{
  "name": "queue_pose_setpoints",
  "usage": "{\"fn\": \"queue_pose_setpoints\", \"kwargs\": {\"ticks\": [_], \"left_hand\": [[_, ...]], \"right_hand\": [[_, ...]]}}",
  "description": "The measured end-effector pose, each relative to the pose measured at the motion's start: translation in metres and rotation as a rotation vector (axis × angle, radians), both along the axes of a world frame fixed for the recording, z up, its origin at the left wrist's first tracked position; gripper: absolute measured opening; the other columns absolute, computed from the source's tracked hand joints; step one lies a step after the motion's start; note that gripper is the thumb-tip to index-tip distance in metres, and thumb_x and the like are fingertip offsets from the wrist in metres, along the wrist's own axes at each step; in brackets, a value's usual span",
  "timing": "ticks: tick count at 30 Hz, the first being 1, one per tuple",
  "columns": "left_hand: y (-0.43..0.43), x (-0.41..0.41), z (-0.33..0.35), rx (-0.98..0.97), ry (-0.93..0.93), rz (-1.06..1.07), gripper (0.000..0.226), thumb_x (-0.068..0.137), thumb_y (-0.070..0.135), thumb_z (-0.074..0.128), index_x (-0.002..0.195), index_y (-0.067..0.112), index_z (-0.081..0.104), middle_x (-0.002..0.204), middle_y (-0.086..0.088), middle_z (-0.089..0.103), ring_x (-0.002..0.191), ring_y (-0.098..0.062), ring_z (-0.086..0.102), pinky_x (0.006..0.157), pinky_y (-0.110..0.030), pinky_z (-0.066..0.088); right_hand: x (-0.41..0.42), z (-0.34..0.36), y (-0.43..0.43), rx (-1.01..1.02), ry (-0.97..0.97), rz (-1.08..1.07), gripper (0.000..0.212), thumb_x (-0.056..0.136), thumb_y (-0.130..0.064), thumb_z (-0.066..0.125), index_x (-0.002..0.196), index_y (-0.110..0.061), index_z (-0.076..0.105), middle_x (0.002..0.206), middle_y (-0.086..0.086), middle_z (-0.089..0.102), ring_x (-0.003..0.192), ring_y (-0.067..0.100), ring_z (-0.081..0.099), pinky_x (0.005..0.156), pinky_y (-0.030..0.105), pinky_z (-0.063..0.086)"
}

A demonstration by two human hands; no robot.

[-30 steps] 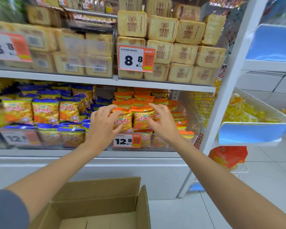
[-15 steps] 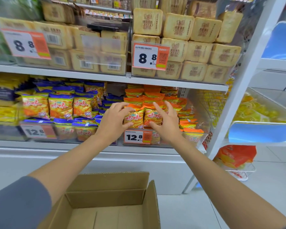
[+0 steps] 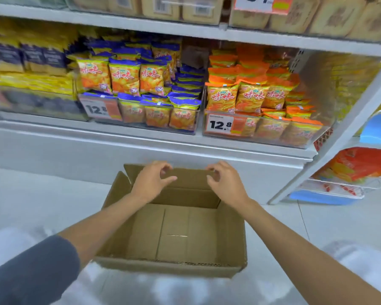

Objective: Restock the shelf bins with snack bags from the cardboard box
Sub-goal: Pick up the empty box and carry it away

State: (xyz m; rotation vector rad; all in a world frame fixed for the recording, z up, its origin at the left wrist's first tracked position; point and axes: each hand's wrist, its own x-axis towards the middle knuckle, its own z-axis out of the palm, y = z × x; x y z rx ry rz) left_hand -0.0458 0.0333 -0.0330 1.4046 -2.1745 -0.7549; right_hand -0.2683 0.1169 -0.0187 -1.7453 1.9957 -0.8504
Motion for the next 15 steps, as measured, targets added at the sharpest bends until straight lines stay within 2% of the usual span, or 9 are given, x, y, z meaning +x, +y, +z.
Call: {"fn": "queue_pose_setpoints", "kwargs": {"ticks": [4,8,12,15], "left_hand": [[0.002,0.021,-0.033,0.136,-0.092,0.008,0.031,0.083,0.038,0.073,0.109,0.024,0.065,0.101,0.009,0.059,0.092,-0.008,0.056,0.083,-0.027,0.048],[0.022,0.053,-0.013,0.226,-0.217,0.04,0.034,0.083,0.041,0.071,0.114,0.026,0.064,0.108,0.012,0.06,0.095,-0.003,0.054,0.084,-0.019,0.042],[0.055,0.091,0.03,0.378,-0.232,0.182,0.042,0.081,0.045,0.073,0.115,0.024,0.062,0.113,0.008,0.059,0.104,-0.01,0.055,0.088,-0.024,0.043],[0.08,0.108,0.053,0.477,-0.236,0.334,0.055,0.077,0.048,0.075,0.123,0.023,0.059,0.123,0.001,0.054,0.116,-0.018,0.05,0.099,-0.035,0.044]], "right_hand": [[0.014,-0.041,0.0,0.179,-0.099,0.024,0.021,0.089,-0.014,0.063,0.108,-0.019,0.069,0.098,-0.009,0.057,0.081,0.007,0.055,0.084,0.025,0.049],[0.016,-0.032,0.025,0.337,-0.096,-0.022,0.024,0.091,-0.015,0.062,0.114,-0.019,0.067,0.102,-0.012,0.055,0.082,0.002,0.052,0.081,0.019,0.045],[0.02,0.002,0.077,0.453,-0.158,-0.161,0.023,0.091,-0.014,0.062,0.113,-0.016,0.066,0.106,-0.004,0.06,0.086,0.005,0.052,0.074,0.013,0.038],[0.025,0.021,0.117,0.511,-0.207,-0.284,0.02,0.089,-0.015,0.065,0.109,-0.018,0.067,0.107,-0.003,0.06,0.093,0.013,0.059,0.085,0.025,0.047]]}}
